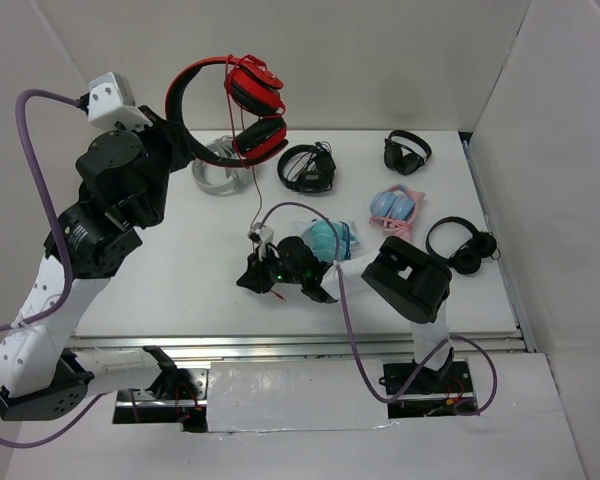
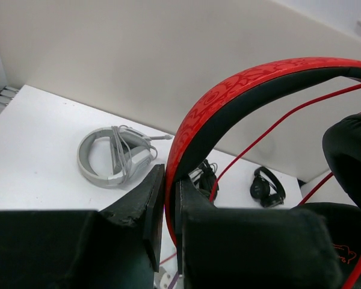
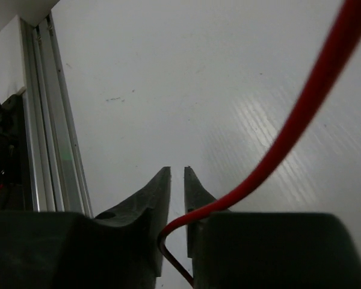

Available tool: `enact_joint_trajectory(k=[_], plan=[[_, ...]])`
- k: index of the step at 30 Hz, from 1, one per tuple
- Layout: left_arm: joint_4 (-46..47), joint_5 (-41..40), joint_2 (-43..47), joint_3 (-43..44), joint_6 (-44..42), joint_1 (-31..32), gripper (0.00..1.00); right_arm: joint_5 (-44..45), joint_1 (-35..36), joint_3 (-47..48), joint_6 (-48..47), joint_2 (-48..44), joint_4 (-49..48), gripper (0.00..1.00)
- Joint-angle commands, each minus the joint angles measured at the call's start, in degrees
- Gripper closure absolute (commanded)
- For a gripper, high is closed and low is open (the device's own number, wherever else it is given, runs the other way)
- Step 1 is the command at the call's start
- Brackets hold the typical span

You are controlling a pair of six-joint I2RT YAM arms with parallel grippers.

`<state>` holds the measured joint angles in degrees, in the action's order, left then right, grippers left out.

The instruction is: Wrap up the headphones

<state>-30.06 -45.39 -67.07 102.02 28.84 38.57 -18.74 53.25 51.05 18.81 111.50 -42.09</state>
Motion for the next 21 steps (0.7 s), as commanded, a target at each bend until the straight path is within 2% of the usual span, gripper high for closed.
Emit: enact_joint_trajectory(k=[1, 2, 5, 12, 17, 21], plan=[[7.65, -6.11, 1.33, 2.66, 1.66, 0.19, 1.0, -0.95, 1.76, -1.03, -1.23, -2.6, -4.24, 0.82], [7.65, -7.08, 0.89, 2.66, 1.48, 0.28, 1.0, -0.68, 2.2, -1.65, -2.01, -3.3, -3.54, 0.89], [7.83, -10.94, -0.42, 2.66, 1.83, 0.19, 1.0, 2.82, 5.1, -4.89, -4.73, -8.21, -0.02, 1.0], [10.46, -19.47, -5.7, 3.71, -1.41, -0.33, 1.0, 11.08, 15.36, -18.07, -5.01, -25.0, 0.42, 1.0], [8.27, -15.98, -7.2, 3.72, 0.6, -3.92, 1.0, 27.92, 23.28, -20.54, -6.85, -37.46, 9.03, 1.0], [6.34, -11.48, -7.81, 1.61, 3.85, -9.55, 1.0, 34.46, 25.93, -23.53, -6.94, -47.48, 14.21, 1.0]])
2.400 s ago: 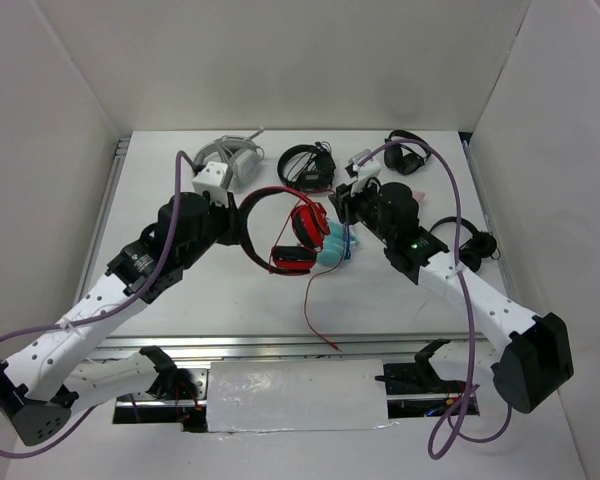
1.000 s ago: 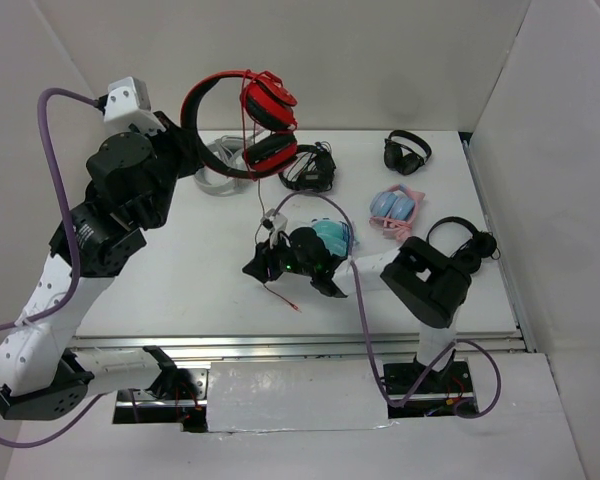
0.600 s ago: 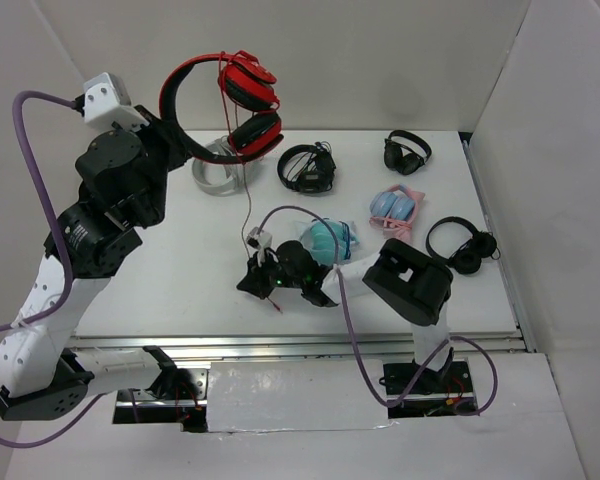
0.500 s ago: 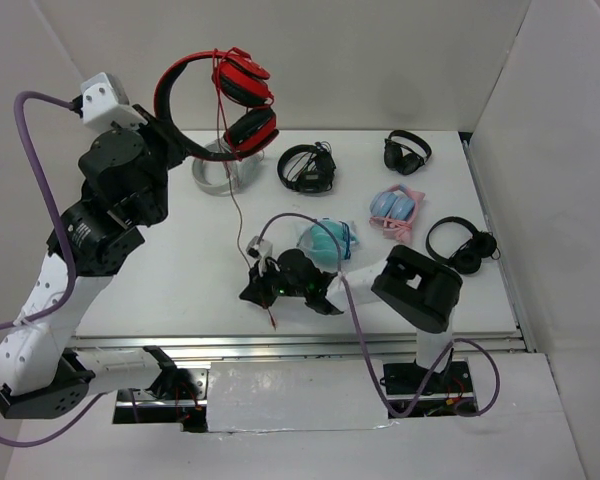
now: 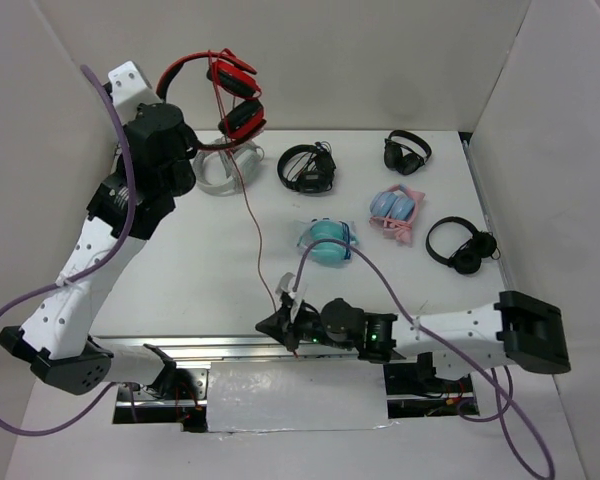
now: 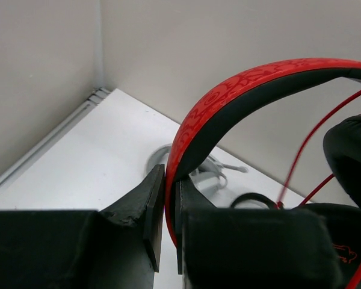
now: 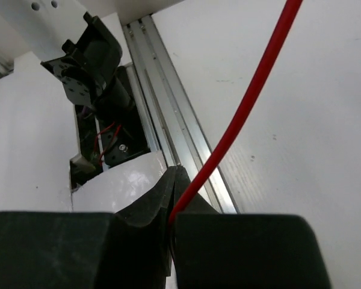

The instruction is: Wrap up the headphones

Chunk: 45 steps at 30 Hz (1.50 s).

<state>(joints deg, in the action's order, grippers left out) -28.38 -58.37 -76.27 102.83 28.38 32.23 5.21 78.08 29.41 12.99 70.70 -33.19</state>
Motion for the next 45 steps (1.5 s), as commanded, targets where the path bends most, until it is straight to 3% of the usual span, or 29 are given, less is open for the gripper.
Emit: enact_joint_trajectory(k=[1, 5, 9, 16, 22, 28, 32, 45], plan=[[4.74, 2.29, 1.04, -0.86, 4.84, -5.83, 1.0, 11.48, 1.37, -1.72, -1.56, -8.63, 6.89, 1.0], [1.4, 11.58, -1.95, -3.33, 9.31, -14.28, 1.0, 17.1, 2.42, 0.82, -4.28, -16.02, 15.59, 1.0], [1.93, 14.68, -6.06, -8.6, 13.0, -19.47, 1.0, 22.11, 2.34, 5.47, -8.15, -19.19, 21.14, 1.0], [2.62, 13.99, -7.85, -15.28, 15.03, -17.9, 1.0, 34.74, 2.34, 12.77, -21.06, -16.29, 19.93, 1.0], [3.86, 15.65, -4.77, -25.03, 14.07, -15.97, 1.0, 37.41, -0.3, 21.9, -29.07, -15.06, 19.39, 1.0], [11.65, 18.19, 1.38, -38.91, 9.42, -9.38, 1.0, 35.31, -5.12, 26.22, -35.4, -12.61, 15.7, 1.0], [16.86, 27.5, 6.47, -46.99, 4.94, -4.65, 1.0, 30.24, -11.27, 30.52, -35.49, -9.53, 18.68, 1.0], [18.98, 30.15, 16.23, -54.13, -0.95, 11.27, 1.0, 7.72, -37.36, 38.7, -27.06, 0.13, 23.34, 1.0]])
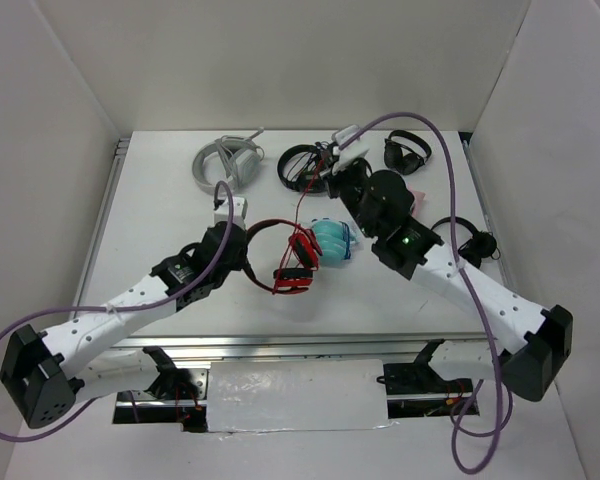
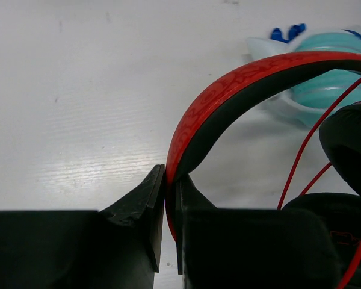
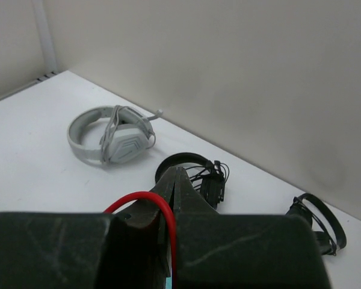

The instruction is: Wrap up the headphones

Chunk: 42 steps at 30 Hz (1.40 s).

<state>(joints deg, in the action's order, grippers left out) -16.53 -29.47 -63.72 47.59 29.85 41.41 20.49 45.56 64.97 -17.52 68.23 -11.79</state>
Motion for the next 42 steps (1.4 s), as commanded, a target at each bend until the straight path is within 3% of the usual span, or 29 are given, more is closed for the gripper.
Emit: enact_joint_trajectory(k=[1, 10, 19, 22, 26, 29, 35, 42], plan=[[7.04, 1.35, 4.3, 1.18, -3.38, 2.88, 1.0, -11.23, -6.69, 3.67, 4.24, 3.66, 3.17, 1.0], [5.02, -1.99, 12.65, 0.92, -2.69, 7.45, 1.0, -24.08, -21.2, -0.54, 15.84, 9.56, -0.07, 1.0], [6.42, 2.66, 18.01, 1.8, -3.3, 8.43, 1.0, -32.78, -23.85, -5.46, 20.42, 11.93, -2.79, 1.0], [8.79, 5.91, 18.81, 2.93, -3.66, 8.69, 1.0, -37.35, -22.54, -7.4, 21.99, 13.68, -5.87, 1.0], [8.19, 3.91, 17.5, 8.64, -2.52, 8.51, 1.0, -40.53, -19.99, -11.25, 25.68, 15.44, -10.52, 1.0], [7.14, -1.62, 16.62, 13.04, 0.38, 8.43, 1.0, -40.44, -16.74, -15.81, 28.49, 16.06, -14.82, 1.0], [-0.68, -19.29, 13.54, 21.65, 11.34, 7.73, 1.0, -38.42, -7.87, -29.78, 33.42, 15.27, -34.06, 1.0], [-9.99, -25.27, 8.01, 29.39, 19.71, 6.05, 1.0, -28.24, 3.82, -34.82, 34.13, 12.56, -41.55, 1.0]])
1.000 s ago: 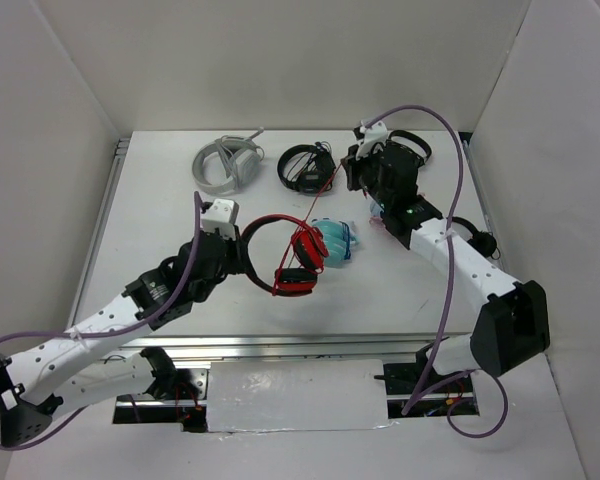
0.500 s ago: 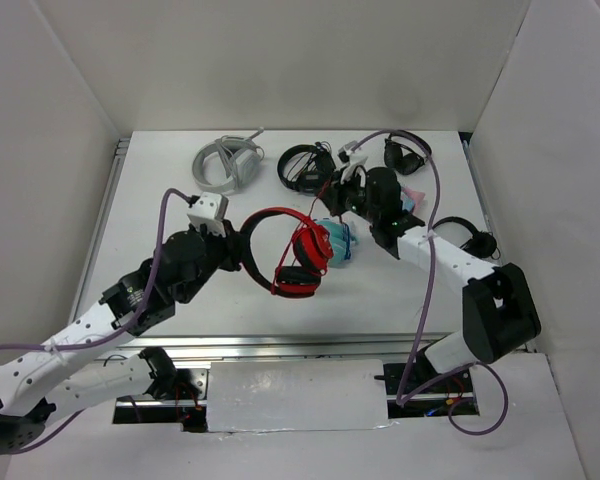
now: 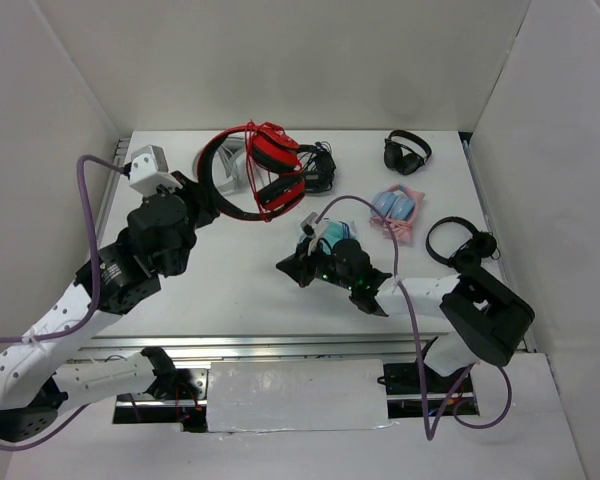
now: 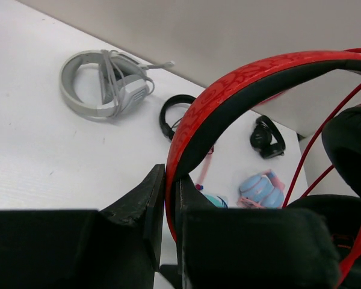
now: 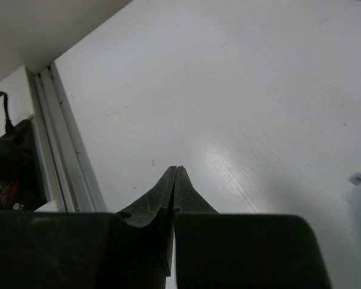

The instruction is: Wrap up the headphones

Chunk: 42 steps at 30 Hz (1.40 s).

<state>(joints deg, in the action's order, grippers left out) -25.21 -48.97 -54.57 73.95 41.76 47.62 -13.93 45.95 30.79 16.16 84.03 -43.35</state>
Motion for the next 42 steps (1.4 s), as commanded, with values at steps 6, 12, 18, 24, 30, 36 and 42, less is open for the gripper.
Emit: enact_joint_trajectory(k=[6, 12, 18, 24, 30, 36, 42], plan=[[-1.07, -7.37, -3.62, 3.3, 7.11, -0.33, 1.0, 15.75, 10.2, -1.43, -4.29, -8.52, -6.4, 1.0], [-0.72, -5.79, -3.09, 4.36, 4.74, -0.42, 1.0, 27.1, 11.79, -3.62, -5.18, -10.81, -8.5, 0.55], [-0.01, -2.54, -1.95, 4.97, 2.72, -0.42, 1.0, 31.95, 9.33, -7.14, -7.27, -13.36, -14.21, 0.0], [-0.36, 0.37, -2.3, 5.67, 1.66, -0.42, 1.0, 28.18, 5.38, -7.58, -11.85, -18.2, -12.28, 0.0], [-0.01, 1.42, -2.39, 5.68, 1.31, -0.42, 1.0, 17.46, 0.54, -4.6, -14.05, -16.27, -14.65, 0.0], [0.16, 2.3, -2.39, 6.2, 0.78, -0.33, 1.0, 10.34, -2.45, -0.21, -15.2, -9.16, -23.51, 0.0], [0.52, 3.88, -2.3, 6.99, -0.18, -0.33, 1.0, 11.38, -4.9, 5.85, -13.88, 0.25, -29.6, 0.0]])
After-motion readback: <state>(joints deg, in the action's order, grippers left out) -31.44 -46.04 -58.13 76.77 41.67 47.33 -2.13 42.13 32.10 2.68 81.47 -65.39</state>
